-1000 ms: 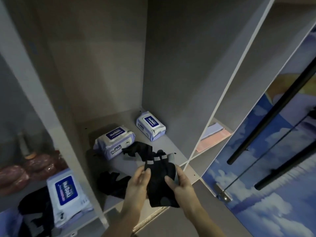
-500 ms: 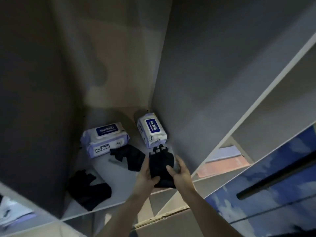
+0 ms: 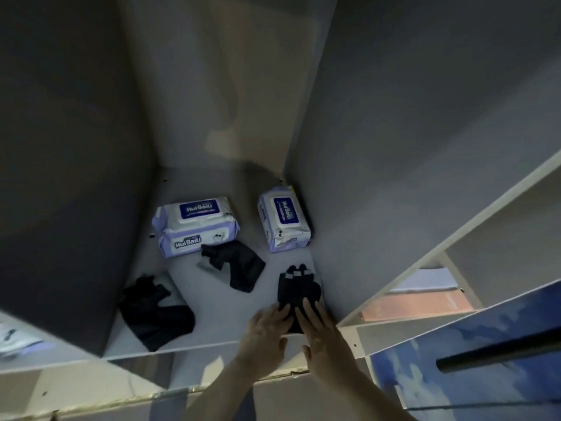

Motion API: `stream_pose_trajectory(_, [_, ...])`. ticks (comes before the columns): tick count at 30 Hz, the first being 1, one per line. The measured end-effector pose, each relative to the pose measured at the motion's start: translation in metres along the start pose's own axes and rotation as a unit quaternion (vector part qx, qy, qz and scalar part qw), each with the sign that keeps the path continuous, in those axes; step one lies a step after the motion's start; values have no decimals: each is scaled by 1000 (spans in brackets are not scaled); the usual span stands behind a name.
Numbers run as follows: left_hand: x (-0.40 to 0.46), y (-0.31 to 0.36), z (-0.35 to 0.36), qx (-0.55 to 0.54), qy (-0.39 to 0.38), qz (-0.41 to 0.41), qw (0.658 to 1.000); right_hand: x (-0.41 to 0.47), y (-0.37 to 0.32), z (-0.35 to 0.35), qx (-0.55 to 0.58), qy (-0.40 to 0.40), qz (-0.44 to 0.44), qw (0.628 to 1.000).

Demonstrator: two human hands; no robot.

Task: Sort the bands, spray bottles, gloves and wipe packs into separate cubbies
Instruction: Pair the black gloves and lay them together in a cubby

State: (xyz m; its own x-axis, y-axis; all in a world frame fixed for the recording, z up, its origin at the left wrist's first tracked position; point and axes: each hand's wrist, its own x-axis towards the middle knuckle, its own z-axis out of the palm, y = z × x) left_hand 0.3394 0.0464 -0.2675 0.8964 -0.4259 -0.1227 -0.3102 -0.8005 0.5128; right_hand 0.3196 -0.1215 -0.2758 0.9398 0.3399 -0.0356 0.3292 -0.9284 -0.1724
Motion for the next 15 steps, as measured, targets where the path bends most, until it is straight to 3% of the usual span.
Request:
stream_pose_trajectory(5, [-3, 13, 2, -23, 29, -6, 999, 1, -2, -4, -63, -25, 30, 997])
stream_pose_trajectory(9, [-16, 2, -8, -96, 131, -40, 986, 18, -21, -21, -48, 12, 10, 999])
stream_pose_trajectory(12, [-36, -20, -21, -150, 236, -102, 955, 48, -48, -35, 62, 71, -67, 993])
stream_pose_trajectory(15, [-63, -33, -54, -276, 293, -207, 892, 86, -78, -38, 165, 24, -73, 983])
